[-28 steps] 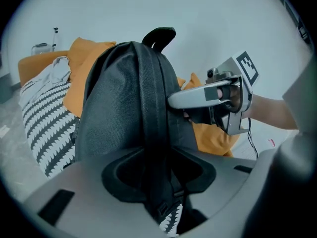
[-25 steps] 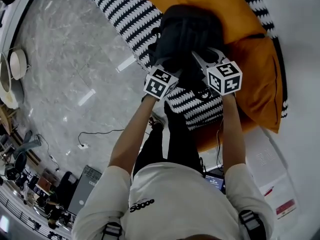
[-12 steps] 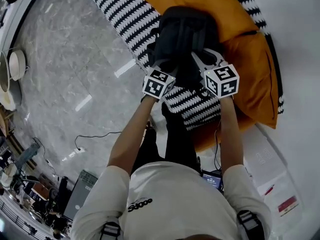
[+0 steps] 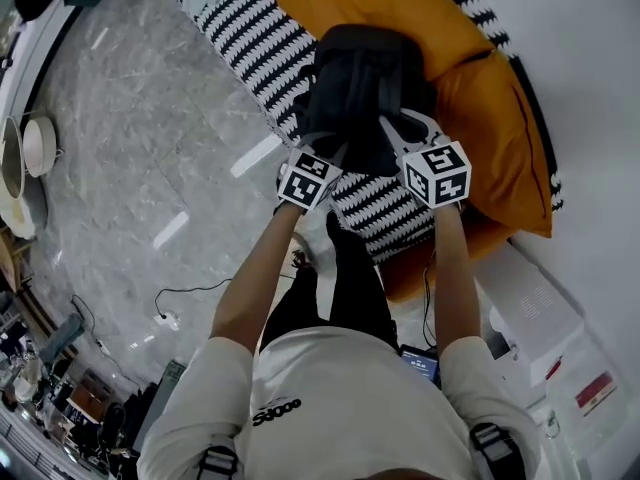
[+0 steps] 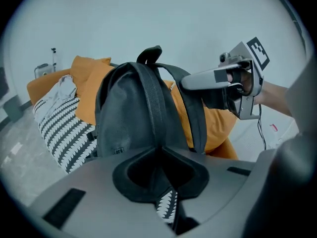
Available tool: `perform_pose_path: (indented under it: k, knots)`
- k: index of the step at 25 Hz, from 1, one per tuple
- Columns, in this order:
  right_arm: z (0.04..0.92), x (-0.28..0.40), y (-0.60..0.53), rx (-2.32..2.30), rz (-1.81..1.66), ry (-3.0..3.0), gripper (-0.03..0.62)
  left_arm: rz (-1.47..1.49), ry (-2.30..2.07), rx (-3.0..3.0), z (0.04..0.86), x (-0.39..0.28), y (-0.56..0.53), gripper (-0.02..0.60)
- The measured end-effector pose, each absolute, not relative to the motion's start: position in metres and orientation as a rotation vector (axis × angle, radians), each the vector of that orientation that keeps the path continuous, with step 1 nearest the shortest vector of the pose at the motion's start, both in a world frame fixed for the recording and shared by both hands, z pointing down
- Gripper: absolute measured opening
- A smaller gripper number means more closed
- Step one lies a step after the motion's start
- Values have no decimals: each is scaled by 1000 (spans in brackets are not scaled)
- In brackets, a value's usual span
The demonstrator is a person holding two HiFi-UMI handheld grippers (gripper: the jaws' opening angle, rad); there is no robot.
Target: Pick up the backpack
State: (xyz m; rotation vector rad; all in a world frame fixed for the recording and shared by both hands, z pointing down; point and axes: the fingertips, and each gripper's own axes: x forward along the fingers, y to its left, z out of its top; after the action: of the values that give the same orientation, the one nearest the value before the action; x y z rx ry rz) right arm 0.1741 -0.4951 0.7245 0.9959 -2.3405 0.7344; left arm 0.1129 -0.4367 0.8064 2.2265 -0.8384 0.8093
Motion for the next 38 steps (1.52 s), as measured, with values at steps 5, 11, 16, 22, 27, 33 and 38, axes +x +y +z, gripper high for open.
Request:
perform_pose_path:
  k: [5,11,16,22,27,33,38]
  knots:
    - [698,174,-460,1026,725,-2331,84,818,-823,2249,781,107,-405,44]
    - [669,170,-415,1059,719,-2329,84,799,-813,2274,751,99,-361,44]
    - [642,163,-375,1095,712,-2332,84,738,-807,2347,709,91,-325,44]
    - [610,152,-330,1121,712,-2323,84,718,-807,2418,664,77,-290,44]
    - [578,153,-295,1166,791,-2328,84,709,-772,2465,637,71,-259,44]
    - [556,160,-254,1201,773,-2296,84,650,-754,2537,600,73,-225,44]
    - [543,155,-230,1217,762,-2273,84,581,-783,2568,575,72,-206,44]
